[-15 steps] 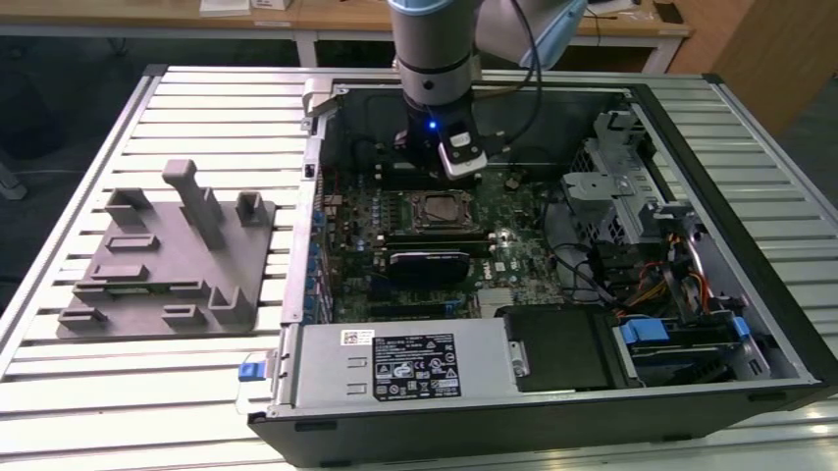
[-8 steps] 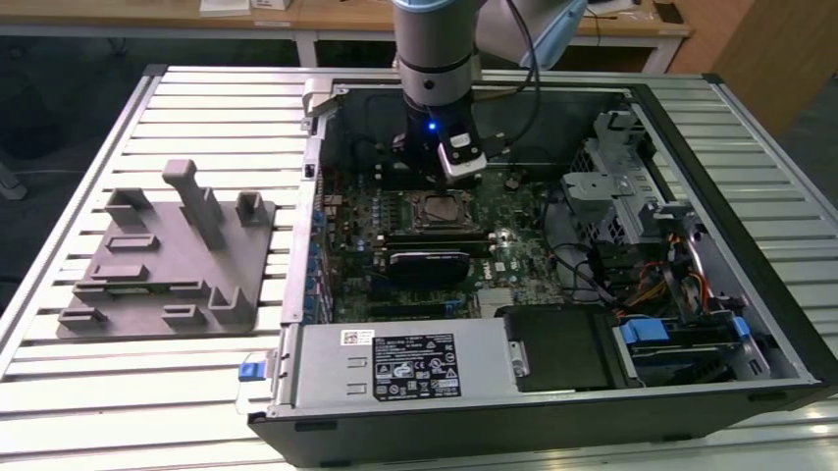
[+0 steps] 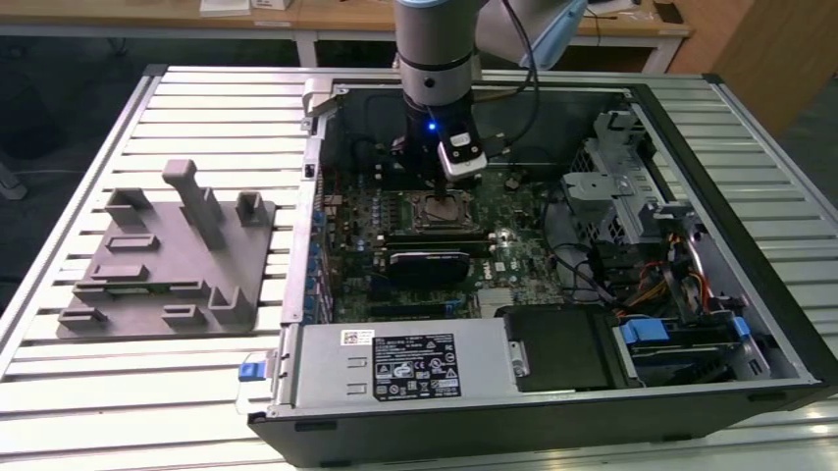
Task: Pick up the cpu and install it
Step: 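Install the first cpu locking lever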
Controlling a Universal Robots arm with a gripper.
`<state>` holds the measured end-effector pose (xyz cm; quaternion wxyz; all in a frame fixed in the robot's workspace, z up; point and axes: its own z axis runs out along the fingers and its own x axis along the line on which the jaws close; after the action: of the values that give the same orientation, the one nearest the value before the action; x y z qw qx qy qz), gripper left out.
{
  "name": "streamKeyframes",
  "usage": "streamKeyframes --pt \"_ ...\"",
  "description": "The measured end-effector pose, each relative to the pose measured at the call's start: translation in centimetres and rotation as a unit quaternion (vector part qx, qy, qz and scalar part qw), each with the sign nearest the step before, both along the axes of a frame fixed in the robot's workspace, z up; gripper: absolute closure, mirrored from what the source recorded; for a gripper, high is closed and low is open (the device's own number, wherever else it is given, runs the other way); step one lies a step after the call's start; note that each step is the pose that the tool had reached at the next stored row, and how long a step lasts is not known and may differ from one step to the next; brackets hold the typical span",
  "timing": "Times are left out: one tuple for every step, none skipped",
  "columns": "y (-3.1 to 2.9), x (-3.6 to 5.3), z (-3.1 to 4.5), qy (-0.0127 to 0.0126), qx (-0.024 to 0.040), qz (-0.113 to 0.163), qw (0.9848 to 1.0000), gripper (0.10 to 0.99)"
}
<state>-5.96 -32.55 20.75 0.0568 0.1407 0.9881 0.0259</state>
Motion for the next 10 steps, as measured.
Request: streamKeyframes --pt "0.00 0.00 0.00 0.0000 -0.0001 0.000 1.0000 0.980" --pt "0.00 0.00 0.00 0.0000 -0.0002 0.000 1.0000 0.980" --pt "0.00 0.00 0.00 0.0000 -0.0003 0.000 1.0000 0.980" --pt "0.00 0.00 0.00 0.0000 -0.0003 0.000 1.0000 0.980" --pt "0.00 0.00 0.00 0.0000 -0.0005 0.000 1.0000 0.980" --pt "0.01 0.00 0.00 0.0000 -0.0011 0.000 1.0000 0.980" --pt "0.01 0.00 0.04 0.0000 -0.0020 0.000 1.0000 0.980" --pt "0.00 0.00 0.11 0.0001 -0.0026 0.000 1.0000 0.980" --pt "0.00 0.00 0.22 0.0000 -0.0028 0.000 1.0000 0.980" --pt "0.00 0.00 0.34 0.0000 -0.0030 0.000 1.0000 0.980"
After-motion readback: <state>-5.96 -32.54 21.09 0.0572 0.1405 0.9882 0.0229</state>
